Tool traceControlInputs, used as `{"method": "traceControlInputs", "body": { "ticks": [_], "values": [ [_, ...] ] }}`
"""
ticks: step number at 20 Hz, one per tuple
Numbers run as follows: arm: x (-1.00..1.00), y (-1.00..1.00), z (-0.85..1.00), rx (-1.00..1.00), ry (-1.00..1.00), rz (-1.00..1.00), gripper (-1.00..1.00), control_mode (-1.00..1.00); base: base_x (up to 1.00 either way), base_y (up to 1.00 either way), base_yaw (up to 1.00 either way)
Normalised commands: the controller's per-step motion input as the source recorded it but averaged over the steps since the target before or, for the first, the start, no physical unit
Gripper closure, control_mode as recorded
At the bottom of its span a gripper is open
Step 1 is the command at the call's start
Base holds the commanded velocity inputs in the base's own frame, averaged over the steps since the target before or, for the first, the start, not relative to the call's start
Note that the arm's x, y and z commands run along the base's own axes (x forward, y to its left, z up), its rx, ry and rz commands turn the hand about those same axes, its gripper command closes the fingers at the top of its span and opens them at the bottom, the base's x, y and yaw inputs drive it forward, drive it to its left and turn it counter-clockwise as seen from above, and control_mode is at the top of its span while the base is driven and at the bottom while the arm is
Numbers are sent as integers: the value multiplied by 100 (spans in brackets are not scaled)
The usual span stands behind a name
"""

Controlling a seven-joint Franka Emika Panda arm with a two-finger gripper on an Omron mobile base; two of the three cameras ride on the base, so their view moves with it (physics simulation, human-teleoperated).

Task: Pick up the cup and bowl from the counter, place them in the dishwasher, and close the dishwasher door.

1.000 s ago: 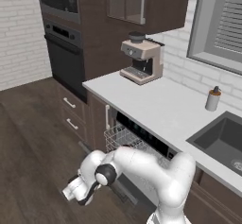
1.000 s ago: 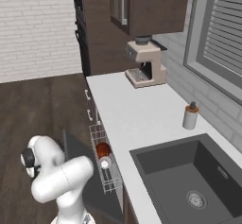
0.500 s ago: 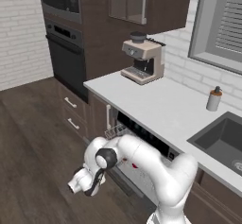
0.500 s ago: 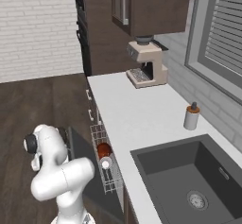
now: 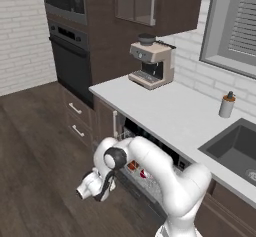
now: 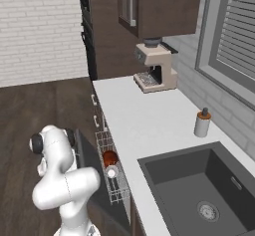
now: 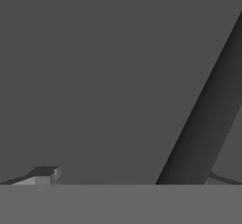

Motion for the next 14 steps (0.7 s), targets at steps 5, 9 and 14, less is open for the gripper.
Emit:
{"method": "traceControlInputs", "body": {
  "ticks": [5, 9, 14],
  "values": [
    [37, -100, 0, 1, 0, 0, -100, -100, 0, 0, 0],
    [40, -100, -9, 0, 0, 0, -100, -100, 0, 0, 0],
    [51, -100, -3, 0, 0, 0, -100, -100, 0, 0, 0]
  ]
}}
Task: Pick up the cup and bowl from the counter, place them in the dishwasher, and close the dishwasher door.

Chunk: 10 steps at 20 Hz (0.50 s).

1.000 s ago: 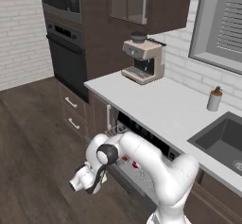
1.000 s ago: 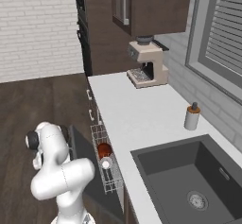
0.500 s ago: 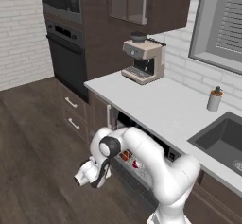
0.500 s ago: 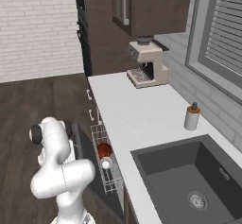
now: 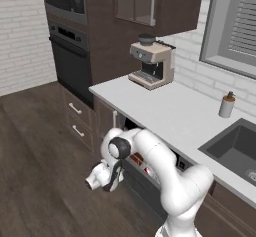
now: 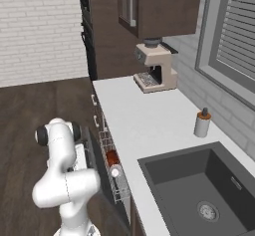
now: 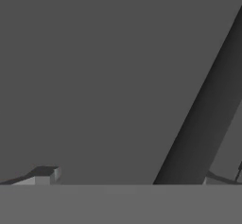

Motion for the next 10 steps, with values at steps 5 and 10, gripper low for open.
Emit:
{"method": "traceControlInputs", "body": {
  "ticks": [5, 10],
  "values": [
    [67, -100, -2, 0, 0, 0, -100, -100, 0, 0, 0],
    [76, -100, -14, 0, 0, 0, -100, -100, 0, 0, 0]
  ]
}}
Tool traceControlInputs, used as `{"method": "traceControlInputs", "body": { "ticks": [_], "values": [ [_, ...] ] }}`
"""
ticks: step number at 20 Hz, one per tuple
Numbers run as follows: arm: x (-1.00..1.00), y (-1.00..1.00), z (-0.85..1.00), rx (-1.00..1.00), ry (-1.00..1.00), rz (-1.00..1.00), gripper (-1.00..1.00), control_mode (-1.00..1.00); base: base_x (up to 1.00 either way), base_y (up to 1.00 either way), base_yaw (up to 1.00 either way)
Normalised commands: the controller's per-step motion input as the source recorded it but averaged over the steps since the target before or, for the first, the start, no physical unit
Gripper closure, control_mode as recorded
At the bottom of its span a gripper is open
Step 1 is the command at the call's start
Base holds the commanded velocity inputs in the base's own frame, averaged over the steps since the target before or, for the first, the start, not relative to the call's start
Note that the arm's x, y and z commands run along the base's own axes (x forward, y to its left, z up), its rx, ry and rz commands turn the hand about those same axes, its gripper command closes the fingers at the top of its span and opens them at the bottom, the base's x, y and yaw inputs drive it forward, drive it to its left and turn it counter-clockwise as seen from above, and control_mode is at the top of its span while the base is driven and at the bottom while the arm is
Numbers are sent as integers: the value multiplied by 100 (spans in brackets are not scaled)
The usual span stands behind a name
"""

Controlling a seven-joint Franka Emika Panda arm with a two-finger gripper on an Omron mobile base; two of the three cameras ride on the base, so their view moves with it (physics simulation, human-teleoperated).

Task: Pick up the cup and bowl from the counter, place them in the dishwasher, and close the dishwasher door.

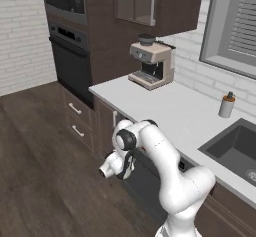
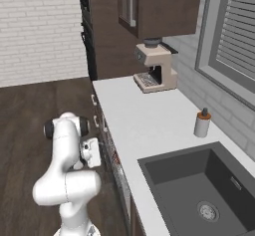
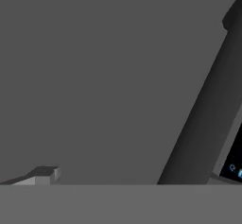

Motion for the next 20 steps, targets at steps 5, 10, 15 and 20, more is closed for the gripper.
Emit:
{"method": "traceControlInputs", "body": {
  "ticks": [5, 10, 15, 20],
  "values": [
    [62, -100, -57, 0, 0, 8, -100, -100, 0, 0, 0],
    [41, -60, -85, -13, -11, 11, -100, -100, 0, 0, 0],
    [46, -54, -81, -24, -32, 7, -100, -100, 0, 0, 0],
    [84, -97, -39, -3, -2, 0, -100, -100, 0, 0, 0]
  ]
}}
